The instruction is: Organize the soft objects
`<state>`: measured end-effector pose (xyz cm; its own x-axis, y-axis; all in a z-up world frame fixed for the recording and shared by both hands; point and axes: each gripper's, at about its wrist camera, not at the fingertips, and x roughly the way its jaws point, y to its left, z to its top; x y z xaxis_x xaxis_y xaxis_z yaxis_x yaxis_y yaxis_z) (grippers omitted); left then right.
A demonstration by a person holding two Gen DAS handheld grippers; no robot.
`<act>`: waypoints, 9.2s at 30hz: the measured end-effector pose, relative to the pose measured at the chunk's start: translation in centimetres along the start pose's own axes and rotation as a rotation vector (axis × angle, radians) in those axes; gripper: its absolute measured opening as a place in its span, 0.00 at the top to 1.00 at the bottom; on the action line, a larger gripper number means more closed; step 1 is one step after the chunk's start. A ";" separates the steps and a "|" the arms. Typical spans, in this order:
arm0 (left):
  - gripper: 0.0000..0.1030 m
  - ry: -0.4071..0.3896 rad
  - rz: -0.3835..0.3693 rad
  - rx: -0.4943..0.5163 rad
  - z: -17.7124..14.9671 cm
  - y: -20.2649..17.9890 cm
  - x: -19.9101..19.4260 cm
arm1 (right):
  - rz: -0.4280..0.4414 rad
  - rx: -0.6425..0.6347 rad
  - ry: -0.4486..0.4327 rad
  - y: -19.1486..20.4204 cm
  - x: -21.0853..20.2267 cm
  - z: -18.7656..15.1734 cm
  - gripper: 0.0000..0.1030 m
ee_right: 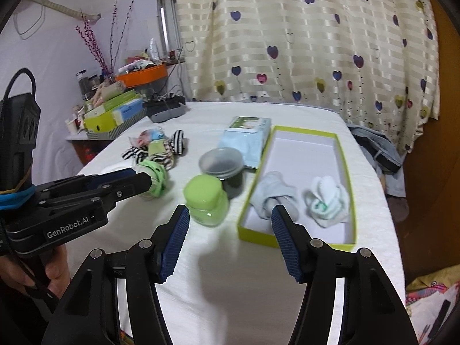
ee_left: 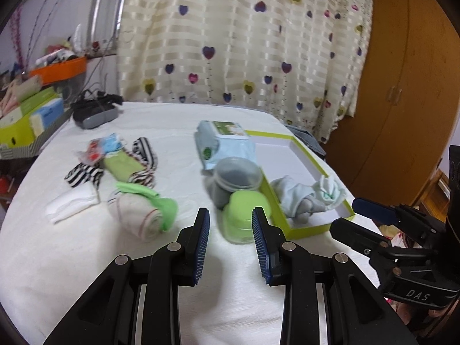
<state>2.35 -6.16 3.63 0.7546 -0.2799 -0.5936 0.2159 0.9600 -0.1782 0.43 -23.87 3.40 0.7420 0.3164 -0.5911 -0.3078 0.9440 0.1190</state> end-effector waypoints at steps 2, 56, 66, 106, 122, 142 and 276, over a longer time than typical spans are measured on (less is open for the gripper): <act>0.72 0.002 0.007 -0.013 0.1 0.6 0.1 | 0.013 -0.008 0.006 0.4 0.3 0.2 0.41; 0.63 0.036 0.188 -0.273 0.1 17.3 1.8 | 0.271 -0.219 0.125 11.8 11.6 4.7 0.41; 0.62 0.057 0.232 -0.279 0.0 20.3 2.8 | 0.295 -0.265 0.215 14.1 16.1 3.7 0.41; 0.50 0.184 0.012 -0.308 1.0 13.3 9.9 | 0.191 -0.157 0.061 6.9 10.4 6.2 0.55; 0.74 0.205 0.239 -0.213 1.6 10.7 12.9 | 0.220 -0.125 0.040 4.3 10.0 6.0 0.55; 0.87 0.103 0.163 -0.207 1.2 10.6 6.0 | 0.213 -0.116 0.018 4.8 8.4 5.3 0.55; 0.77 0.211 -0.135 0.118 7.1 -10.5 18.2 | -0.069 0.214 -0.027 -16.1 8.7 4.8 0.52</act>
<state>18.26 -21.25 0.26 0.5709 -0.3881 -0.7235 0.3857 0.9047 -0.1810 14.71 -35.83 0.19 0.7734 0.2499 -0.5826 -0.1245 0.9610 0.2468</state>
